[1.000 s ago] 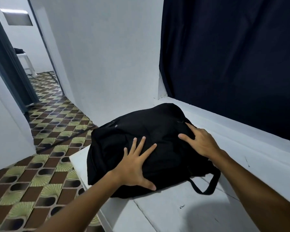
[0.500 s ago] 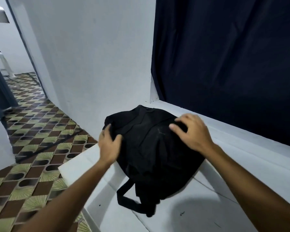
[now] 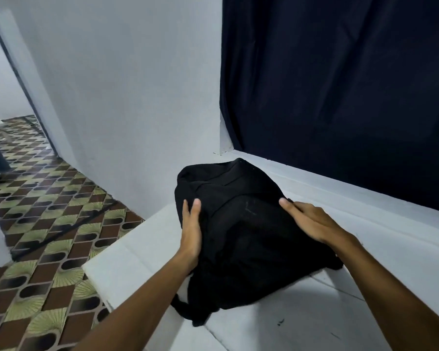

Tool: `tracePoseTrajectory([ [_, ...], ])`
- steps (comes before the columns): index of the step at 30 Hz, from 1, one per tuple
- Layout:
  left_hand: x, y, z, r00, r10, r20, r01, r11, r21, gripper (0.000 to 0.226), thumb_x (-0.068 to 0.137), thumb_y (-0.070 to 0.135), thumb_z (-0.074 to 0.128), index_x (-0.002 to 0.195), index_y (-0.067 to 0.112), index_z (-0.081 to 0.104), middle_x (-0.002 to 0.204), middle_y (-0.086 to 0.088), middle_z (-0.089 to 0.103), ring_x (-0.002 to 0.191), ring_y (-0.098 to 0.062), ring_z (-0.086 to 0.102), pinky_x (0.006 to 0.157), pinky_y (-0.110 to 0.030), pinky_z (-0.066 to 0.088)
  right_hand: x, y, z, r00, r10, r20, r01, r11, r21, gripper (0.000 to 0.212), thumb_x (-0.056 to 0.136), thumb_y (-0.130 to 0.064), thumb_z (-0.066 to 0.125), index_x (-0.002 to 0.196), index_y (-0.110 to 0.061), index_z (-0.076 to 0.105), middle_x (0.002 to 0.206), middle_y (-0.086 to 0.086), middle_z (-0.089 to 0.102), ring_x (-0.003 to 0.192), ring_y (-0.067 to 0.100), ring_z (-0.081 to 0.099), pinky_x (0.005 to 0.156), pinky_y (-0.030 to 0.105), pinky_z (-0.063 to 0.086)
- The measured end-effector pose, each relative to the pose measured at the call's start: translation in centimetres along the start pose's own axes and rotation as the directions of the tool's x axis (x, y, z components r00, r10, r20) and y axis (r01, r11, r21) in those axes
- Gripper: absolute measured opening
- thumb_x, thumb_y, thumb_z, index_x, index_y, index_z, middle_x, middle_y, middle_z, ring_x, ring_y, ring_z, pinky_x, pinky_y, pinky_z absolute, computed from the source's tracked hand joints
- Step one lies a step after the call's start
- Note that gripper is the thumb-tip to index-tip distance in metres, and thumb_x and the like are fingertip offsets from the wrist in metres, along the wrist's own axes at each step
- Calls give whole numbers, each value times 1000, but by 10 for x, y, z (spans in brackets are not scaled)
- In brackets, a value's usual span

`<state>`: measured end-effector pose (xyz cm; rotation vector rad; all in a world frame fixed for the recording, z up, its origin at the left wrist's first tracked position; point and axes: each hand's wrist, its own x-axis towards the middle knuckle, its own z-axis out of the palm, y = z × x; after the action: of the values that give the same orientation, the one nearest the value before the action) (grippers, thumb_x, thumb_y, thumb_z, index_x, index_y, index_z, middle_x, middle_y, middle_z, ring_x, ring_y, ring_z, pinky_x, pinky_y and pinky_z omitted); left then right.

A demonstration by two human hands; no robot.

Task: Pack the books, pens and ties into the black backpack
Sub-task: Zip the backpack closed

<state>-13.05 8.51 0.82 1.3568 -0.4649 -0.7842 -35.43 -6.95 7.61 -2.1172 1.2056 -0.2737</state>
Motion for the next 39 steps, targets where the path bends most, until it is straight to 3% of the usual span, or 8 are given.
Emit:
tracePoseTrajectory([
  [4,-5,23,18,974,-65,218,61,998,27,48,94,68,28,110,39,63,105,7,72,98,-12,66,84,-31,49,-54,8,-29,970,91,227,-81,995,-54,83,68,-93,23,104,-32,65,97,-5,70,81,12,67,78,28,53],
  [6,0,27,16,962,-137,237,136,990,17,61,86,76,30,132,42,51,130,5,61,114,-16,59,88,-35,47,-73,5,-49,944,178,278,-143,980,-141,83,68,-90,20,99,-28,64,85,5,72,64,17,68,59,24,50],
  [12,-17,25,56,835,-180,519,106,980,169,40,82,71,41,99,47,68,109,16,69,100,-3,65,82,-28,52,-88,-13,-35,999,-16,30,23,963,-268,103,48,-101,27,140,-56,19,156,-3,19,144,27,21,114,50,24],
  [16,-16,14,82,746,-54,664,-153,956,250,98,73,72,66,153,37,21,155,19,28,139,-2,33,115,-28,31,-99,3,-17,993,99,64,-71,935,-348,110,50,-98,34,144,-57,-4,160,-10,-12,145,29,-22,115,61,-3],
  [25,-31,2,132,686,-115,719,-199,920,337,110,71,47,73,155,33,4,137,23,31,122,5,37,81,1,38,-122,49,-49,989,151,-8,-149,963,-224,126,28,-105,31,143,-58,10,159,-18,-4,146,17,-18,116,55,-3],
  [31,-14,9,144,689,-186,701,-123,923,366,97,81,52,70,154,34,10,147,14,34,122,-2,45,92,-14,43,-119,72,-67,979,100,-179,-116,990,-83,109,44,-100,38,141,-54,29,160,-9,11,148,15,8,119,47,14],
  [34,-1,14,147,777,-291,557,3,888,460,96,76,78,50,151,47,1,156,6,29,136,-24,40,104,-50,37,-115,113,-84,863,281,-420,-205,955,216,98,58,-93,40,142,-43,37,155,-3,26,142,19,28,115,44,25],
  [39,7,18,163,783,-417,462,89,810,580,96,72,90,32,147,52,-15,160,3,22,137,-35,35,93,-56,37,-107,156,-77,919,391,-60,-251,694,674,83,78,-86,22,143,-37,40,146,-9,42,131,17,44,111,38,32],
])
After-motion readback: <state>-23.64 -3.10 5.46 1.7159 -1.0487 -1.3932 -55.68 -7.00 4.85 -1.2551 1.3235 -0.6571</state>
